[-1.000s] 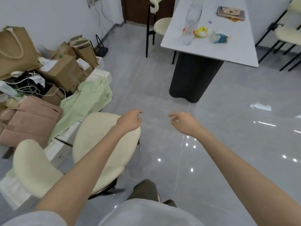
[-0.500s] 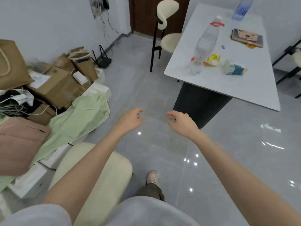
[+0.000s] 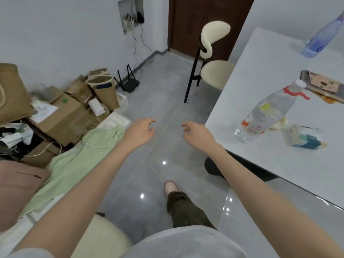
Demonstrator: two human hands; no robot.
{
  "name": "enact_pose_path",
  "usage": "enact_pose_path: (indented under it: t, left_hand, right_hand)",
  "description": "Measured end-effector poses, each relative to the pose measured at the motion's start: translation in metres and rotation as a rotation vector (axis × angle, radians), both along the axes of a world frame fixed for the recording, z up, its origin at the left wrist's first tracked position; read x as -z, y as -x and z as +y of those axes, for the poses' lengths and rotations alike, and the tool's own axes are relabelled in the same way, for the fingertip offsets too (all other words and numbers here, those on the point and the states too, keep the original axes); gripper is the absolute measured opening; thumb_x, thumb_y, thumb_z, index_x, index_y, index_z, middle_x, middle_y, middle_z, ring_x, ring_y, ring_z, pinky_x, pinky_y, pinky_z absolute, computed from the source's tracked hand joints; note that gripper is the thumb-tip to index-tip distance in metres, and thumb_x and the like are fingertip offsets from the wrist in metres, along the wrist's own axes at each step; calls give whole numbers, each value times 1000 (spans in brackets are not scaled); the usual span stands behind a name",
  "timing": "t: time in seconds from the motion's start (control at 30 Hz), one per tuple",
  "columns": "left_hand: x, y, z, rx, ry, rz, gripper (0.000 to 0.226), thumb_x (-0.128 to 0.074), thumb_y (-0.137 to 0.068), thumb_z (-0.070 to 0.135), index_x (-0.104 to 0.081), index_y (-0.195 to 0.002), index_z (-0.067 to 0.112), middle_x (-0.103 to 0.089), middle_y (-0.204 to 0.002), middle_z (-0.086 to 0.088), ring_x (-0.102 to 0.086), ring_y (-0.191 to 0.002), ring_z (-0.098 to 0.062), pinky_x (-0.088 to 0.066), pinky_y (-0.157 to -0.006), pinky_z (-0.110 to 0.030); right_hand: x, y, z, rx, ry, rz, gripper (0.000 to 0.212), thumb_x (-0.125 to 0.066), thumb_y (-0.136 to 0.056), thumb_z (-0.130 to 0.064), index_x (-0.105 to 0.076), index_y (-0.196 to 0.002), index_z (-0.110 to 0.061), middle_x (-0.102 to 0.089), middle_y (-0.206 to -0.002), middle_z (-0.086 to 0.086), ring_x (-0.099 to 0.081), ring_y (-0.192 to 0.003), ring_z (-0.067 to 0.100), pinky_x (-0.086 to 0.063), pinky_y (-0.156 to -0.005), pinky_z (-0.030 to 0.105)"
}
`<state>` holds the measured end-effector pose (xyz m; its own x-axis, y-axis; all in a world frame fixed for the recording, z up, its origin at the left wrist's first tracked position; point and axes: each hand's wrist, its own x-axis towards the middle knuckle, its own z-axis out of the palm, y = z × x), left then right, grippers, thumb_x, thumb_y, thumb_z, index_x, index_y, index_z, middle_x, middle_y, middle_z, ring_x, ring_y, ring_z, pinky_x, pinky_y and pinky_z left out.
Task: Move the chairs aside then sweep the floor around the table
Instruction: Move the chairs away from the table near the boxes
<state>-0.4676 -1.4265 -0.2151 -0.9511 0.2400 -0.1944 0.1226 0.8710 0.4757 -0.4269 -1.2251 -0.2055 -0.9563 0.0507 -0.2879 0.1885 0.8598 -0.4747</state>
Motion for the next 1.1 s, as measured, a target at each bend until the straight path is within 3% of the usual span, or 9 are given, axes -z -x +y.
enact_pose_path:
  t: [0.23,0.27,0.4,0.63,0.83,0.97,1.1]
  left_hand:
    - [-7,124,13,43,27,28,42,-45,-97,22,-46,-139,18,-53,-136,-9,-54,-119,-25,-42,-93,-30]
    - [-12,186,16,22,56,30,42,-45,-97,21,-45,-139,18,-53,-136,-9,-54,-119,-25,-42,-93,-30]
    - [-24,269,15,6,73,74,41,-45,-97,21,-46,-138,18,-54,-135,-9,-53,-121,-24,-42,-92,-30]
    - [-13,408,8,35,69,77,41,-45,-97,21,-47,-138,19,-55,-132,-10,-55,-116,-26,-42,-94,-32]
    - [14,566,22,140,106,39,46,-45,-95,22,-42,-141,21,-52,-135,-10,-51,-123,-28,-43,-102,-40]
    - [24,673,36,255,141,10,47,-43,-95,24,-39,-142,25,-50,-139,-8,-47,-127,-26,-43,-102,-42]
    - [12,769,67,381,153,26,50,-43,-96,22,-34,-145,22,-46,-140,-10,-44,-129,-27,-41,-103,-40]
  right_hand:
    - [17,136,4,56,48,-26,46,-48,-90,-20,-50,-136,-26,-58,-132,-2,-52,-123,24,-44,-100,35]
    - [18,203,5,86,74,-28,46,-48,-90,-20,-50,-136,-26,-58,-132,-3,-52,-124,24,-43,-100,34]
    - [8,296,10,122,102,-13,46,-48,-91,-18,-48,-137,-24,-57,-135,-2,-50,-125,23,-42,-99,33]
    - [1,438,22,163,101,45,46,-47,-92,-21,-48,-137,-26,-57,-135,-4,-50,-126,24,-43,-102,38]
    - [23,574,36,191,190,51,46,-51,-92,-18,-48,-138,-19,-57,-136,1,-48,-128,24,-43,-103,40]
    - [33,660,54,274,151,31,48,-52,-93,-19,-44,-141,-14,-53,-140,5,-52,-125,25,-43,-99,34]
    - [32,730,82,437,155,80,52,-54,-89,-18,-45,-140,-14,-55,-134,12,-55,-119,32,-46,-99,45]
